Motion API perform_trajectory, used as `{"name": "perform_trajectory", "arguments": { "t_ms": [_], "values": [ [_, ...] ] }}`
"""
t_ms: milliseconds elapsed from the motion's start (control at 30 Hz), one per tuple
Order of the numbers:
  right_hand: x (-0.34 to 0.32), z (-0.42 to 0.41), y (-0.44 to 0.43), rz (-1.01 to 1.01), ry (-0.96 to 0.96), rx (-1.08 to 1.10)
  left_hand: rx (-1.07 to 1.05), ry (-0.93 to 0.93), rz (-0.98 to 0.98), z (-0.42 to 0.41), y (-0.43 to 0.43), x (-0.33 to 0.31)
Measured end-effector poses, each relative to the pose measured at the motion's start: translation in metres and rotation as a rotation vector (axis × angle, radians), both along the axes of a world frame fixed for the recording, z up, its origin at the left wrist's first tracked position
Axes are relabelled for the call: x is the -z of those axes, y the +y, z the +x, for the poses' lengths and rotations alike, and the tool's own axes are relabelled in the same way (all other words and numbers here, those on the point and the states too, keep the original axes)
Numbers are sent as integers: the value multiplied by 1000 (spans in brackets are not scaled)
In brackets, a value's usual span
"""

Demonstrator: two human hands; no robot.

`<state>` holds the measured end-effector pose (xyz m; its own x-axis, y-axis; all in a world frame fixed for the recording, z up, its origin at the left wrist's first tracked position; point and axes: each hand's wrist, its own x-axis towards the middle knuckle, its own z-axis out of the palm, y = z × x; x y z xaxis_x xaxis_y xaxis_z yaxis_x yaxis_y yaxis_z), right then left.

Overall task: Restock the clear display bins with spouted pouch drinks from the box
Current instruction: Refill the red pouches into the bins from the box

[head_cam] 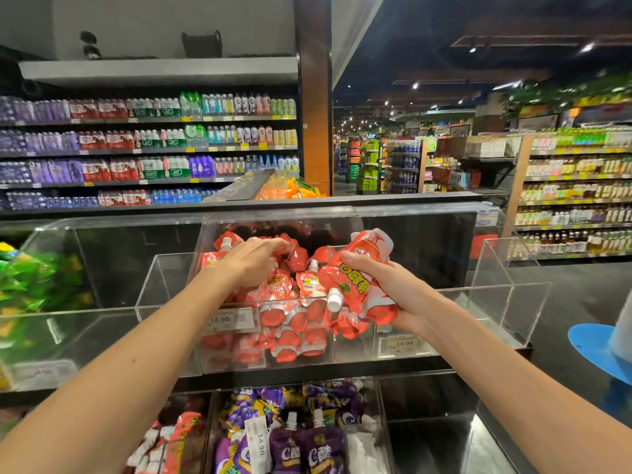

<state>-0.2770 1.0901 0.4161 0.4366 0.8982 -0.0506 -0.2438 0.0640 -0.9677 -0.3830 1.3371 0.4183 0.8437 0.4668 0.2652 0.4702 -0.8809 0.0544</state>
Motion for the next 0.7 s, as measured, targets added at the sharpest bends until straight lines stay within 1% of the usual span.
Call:
{"name": "perform_trajectory", "arguments": {
  "t_ms": [100,133,200,233,267,300,367,433,500,567,700],
  "values": [
    [-1,0,4,-5,7,11,115,-226,-185,-13,-22,-6],
    [-1,-1,7,-7,13,12,177,-322,-282,-18,-34,-10],
    [-1,-2,12,-12,21,13,304,-495,-553,-30,-64,-20],
    [-1,-3,15,-13,20,7,354,-530,-677,-36,-79,-26],
    [-1,-5,18,-10,15,-5,394,-520,-750,-41,-92,-30],
    [-2,-8,21,-1,10,-17,417,-469,-751,-47,-102,-34],
    [-2,-14,27,16,1,-22,409,-376,-641,-53,-109,-35],
    [-2,-20,33,30,13,-28,375,-369,-501,-57,-109,-34],
    [-1,-24,36,41,3,-47,338,-387,-458,-59,-106,-31],
    [-2,-25,36,30,-43,-52,285,-463,-537,-64,-103,-32],
    [-6,-17,32,15,-67,-31,185,-756,-787,-79,-93,-40]
  ]
}}
